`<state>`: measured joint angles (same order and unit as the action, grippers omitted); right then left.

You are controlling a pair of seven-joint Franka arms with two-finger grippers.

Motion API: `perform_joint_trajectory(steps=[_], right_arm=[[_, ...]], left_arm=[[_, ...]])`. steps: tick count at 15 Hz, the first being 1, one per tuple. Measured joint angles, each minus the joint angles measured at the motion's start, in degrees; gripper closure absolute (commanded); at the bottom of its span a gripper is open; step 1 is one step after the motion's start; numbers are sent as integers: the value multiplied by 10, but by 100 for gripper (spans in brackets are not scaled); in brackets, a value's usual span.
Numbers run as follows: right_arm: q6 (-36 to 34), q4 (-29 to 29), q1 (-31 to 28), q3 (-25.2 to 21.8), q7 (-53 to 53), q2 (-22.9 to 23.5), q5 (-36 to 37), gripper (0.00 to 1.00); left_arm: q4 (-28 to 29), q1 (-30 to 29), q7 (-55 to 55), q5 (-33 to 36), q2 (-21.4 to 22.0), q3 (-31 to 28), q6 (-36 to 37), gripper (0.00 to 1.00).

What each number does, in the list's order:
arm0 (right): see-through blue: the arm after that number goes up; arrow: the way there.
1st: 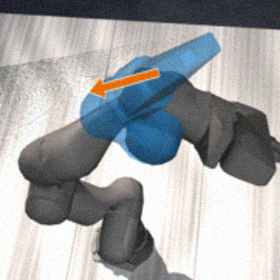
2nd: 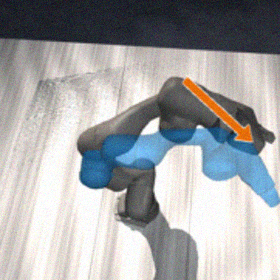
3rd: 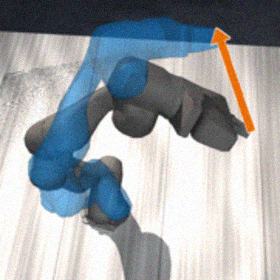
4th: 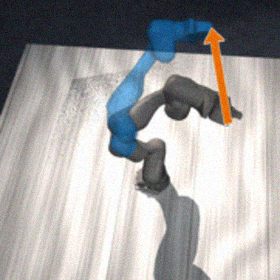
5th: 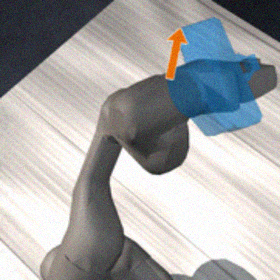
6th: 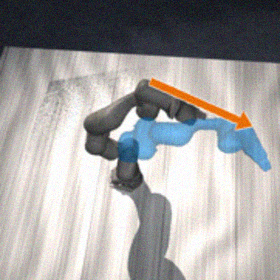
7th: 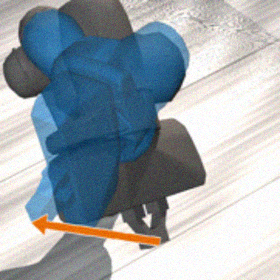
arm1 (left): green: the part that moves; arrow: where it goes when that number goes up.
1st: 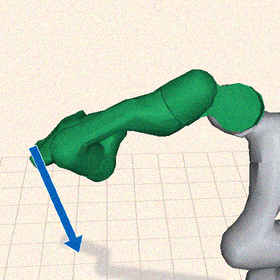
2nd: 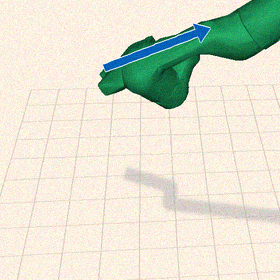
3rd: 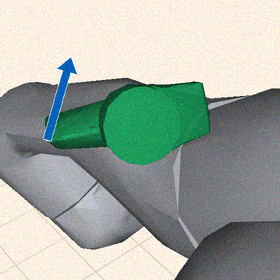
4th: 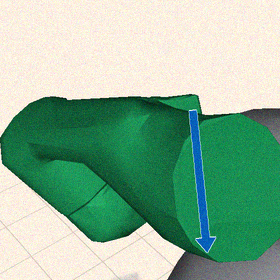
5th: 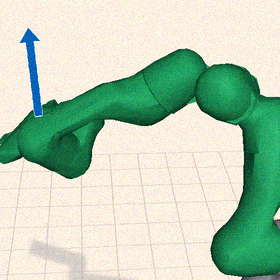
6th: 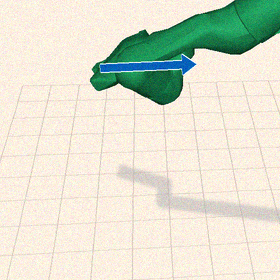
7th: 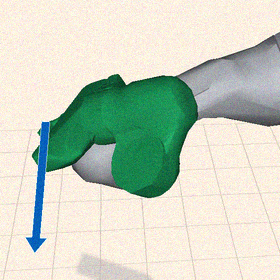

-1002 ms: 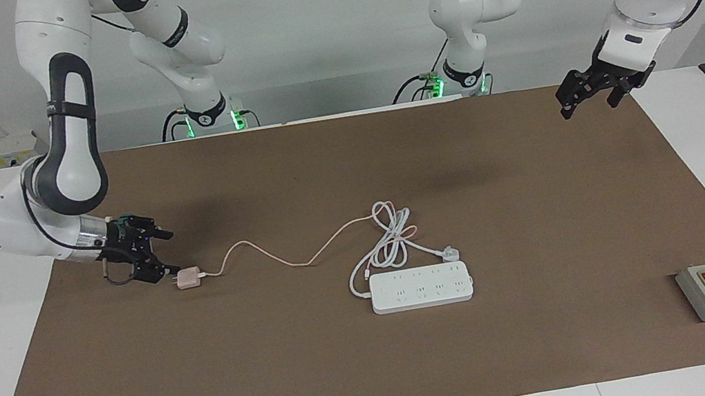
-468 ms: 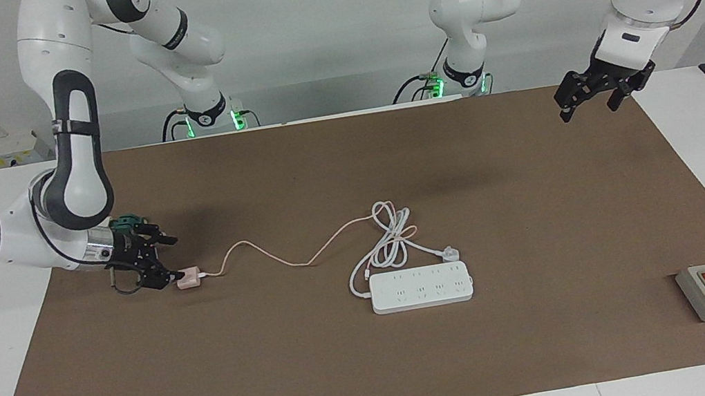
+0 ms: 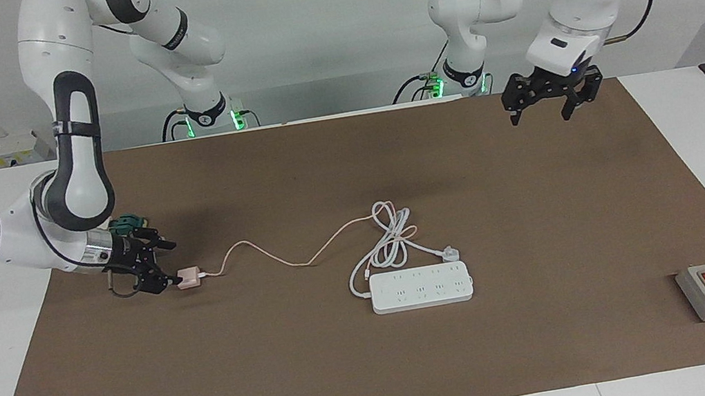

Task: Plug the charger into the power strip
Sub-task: 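Move the right gripper to the pink charger while the left gripper advances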

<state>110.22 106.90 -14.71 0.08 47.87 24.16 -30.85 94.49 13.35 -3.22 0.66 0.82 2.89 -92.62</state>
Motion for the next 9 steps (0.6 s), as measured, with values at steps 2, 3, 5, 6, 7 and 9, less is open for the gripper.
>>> perform_joint_trajectory(steps=[2,3,5,6,7,9], right_arm=[[14,0,4,1,0,9,-11,0],[16,0,5,2,0,11,-14,0],[21,0,7,2,-1,13,-15,0],[26,0,7,2,-1,14,-15,12],[29,0,8,2,-2,14,-15,16],[33,1,8,2,-10,14,-15,16]], left_arm=[[1,5,-1,-5,0,2,0,0],[1,9,-4,-14,0,5,1,0],[3,16,-7,-28,2,15,2,0],[4,17,-7,-35,2,18,2,0],[5,17,-7,-39,3,16,1,0],[7,15,-7,-43,4,12,1,0]])
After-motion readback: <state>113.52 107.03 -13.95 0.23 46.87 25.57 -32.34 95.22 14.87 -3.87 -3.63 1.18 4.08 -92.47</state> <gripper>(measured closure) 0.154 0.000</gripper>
